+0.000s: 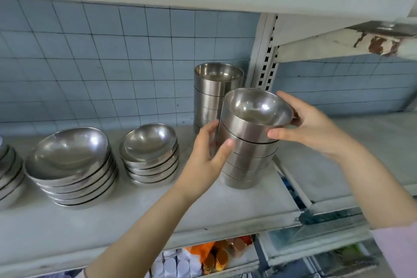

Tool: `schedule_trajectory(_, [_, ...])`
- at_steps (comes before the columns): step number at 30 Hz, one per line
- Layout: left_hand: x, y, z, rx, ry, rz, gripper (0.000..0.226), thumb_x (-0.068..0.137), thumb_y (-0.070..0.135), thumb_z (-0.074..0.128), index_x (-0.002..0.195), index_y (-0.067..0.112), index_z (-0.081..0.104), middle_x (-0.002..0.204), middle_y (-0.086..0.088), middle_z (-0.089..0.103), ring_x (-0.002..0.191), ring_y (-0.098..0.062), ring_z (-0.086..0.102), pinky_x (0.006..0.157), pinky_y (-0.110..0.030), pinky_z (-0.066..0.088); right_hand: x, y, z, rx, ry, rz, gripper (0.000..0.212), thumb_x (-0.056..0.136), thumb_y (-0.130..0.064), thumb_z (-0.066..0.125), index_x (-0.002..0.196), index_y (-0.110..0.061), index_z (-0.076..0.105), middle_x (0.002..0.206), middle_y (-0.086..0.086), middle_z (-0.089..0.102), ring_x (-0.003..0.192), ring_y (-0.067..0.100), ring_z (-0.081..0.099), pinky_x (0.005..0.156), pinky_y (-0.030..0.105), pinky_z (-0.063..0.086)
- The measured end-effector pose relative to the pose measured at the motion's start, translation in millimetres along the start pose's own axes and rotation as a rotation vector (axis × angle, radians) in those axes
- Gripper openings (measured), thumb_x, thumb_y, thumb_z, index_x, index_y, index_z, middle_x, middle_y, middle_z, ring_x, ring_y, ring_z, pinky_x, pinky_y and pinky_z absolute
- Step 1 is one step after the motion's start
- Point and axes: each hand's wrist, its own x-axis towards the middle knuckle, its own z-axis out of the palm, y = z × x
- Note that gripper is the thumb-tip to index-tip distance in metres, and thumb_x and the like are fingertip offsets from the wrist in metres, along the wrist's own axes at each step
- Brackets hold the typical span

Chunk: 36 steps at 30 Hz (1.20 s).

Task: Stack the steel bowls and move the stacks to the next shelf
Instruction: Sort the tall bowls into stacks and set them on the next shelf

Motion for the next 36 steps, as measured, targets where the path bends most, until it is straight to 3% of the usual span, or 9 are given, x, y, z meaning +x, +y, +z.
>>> schedule_trajectory(3, [17,15,1,-0.007,-0.055,0.063,0.075,0.088,0.056,0.054,0.15,0.036,0.018,0.151,0.018,0.031,0.132,0.0,0.042,0.112,-0.032,0.036,4,1,-8,-0.019,-0.079,0.004,0.142,0.027,-0.071,0.089,0.151,-0.043,0.028,0.145,-0.022,0.047,0.133,0.003,0.047,0.118,0.037,0.032])
schedule_trajectory(6, [27,19,5,0.03,-0.055,0.117,0.075,0.09,0.045,0.059,0.151,0.033,0.017,0.152,0.012,0.035,0.14,-0.01,0.034,0.115,-0.044,0.03,5,8,2,0.197,-0.109,-0.066,0.138,0.031,-0.064,0.092,0.15,-0.044,0.026,0.147,-0.017,0.047,0.131,0.001,0.049,0.113,0.029,0.038])
schedule_trajectory(9, [29,15,5,0.05,0.011,0.148,0.071,0.093,0.033,0.06,0.151,0.028,0.02,0.149,0.009,0.041,0.138,-0.012,0.038,0.114,-0.046,0.031,4,21,22,0.398,0.008,-0.133,0.108,0.042,-0.053,0.094,0.137,-0.031,0.047,0.131,-0.014,0.063,0.123,0.003,0.058,0.105,0.026,0.047])
schedule_trajectory(12, [25,14,6,0.11,0.048,0.142,0.073,0.091,0.039,0.06,0.151,0.027,0.02,0.149,0.012,0.04,0.136,-0.002,0.038,0.112,-0.036,0.035,-1,27,25,0.405,0.047,-0.18,0.08,0.058,-0.039,0.092,0.128,-0.037,0.054,0.128,-0.015,0.065,0.125,0.007,0.058,0.105,0.029,0.046])
schedule_trajectory(17, [25,13,12,0.172,0.093,0.13,0.082,0.081,0.05,0.059,0.147,0.016,0.025,0.143,0.012,0.044,0.126,0.009,0.044,0.094,-0.007,0.038,-2,36,24,0.468,0.047,-0.201,0.076,0.064,-0.02,0.09,0.131,-0.029,0.054,0.121,-0.018,0.069,0.119,0.004,0.062,0.097,0.023,0.05])
schedule_trajectory(23, [24,16,24,0.211,0.151,0.18,0.077,0.083,0.038,0.058,0.143,0.004,0.023,0.133,0.011,0.042,0.113,0.026,0.041,0.085,0.0,0.036,3,39,17,0.49,0.008,-0.195,0.073,0.06,-0.038,0.084,0.126,-0.031,0.054,0.117,-0.022,0.069,0.114,-0.001,0.063,0.092,0.019,0.051])
schedule_trajectory(28, [26,12,20,0.268,0.127,0.218,0.08,0.086,0.047,0.053,0.143,0.003,0.019,0.136,0.018,0.035,0.121,0.021,0.039,0.092,-0.002,0.034,3,45,22,0.389,-0.019,-0.24,0.084,0.063,-0.046,0.085,0.135,-0.031,0.045,0.135,-0.012,0.058,0.125,0.003,0.056,0.108,0.031,0.045])
schedule_trajectory(33, [28,16,8,0.302,0.082,0.18,0.069,0.09,0.046,0.049,0.146,0.013,0.026,0.135,0.014,0.048,0.122,0.01,0.046,0.088,-0.003,0.037,19,36,-6,0.346,-0.117,-0.17,0.106,0.053,-0.085,0.069,0.138,-0.026,0.044,0.141,-0.011,0.052,0.133,0.007,0.048,0.115,0.04,0.037])
schedule_trajectory(36, [31,22,19,0.228,0.072,0.204,0.069,0.089,0.049,0.046,0.144,0.011,0.028,0.138,0.004,0.048,0.126,0.003,0.045,0.097,-0.011,0.038,24,28,-5,0.374,-0.127,-0.19,0.098,0.066,-0.067,0.07,0.15,-0.03,0.035,0.136,-0.024,0.048,0.126,-0.01,0.044,0.111,0.025,0.035])
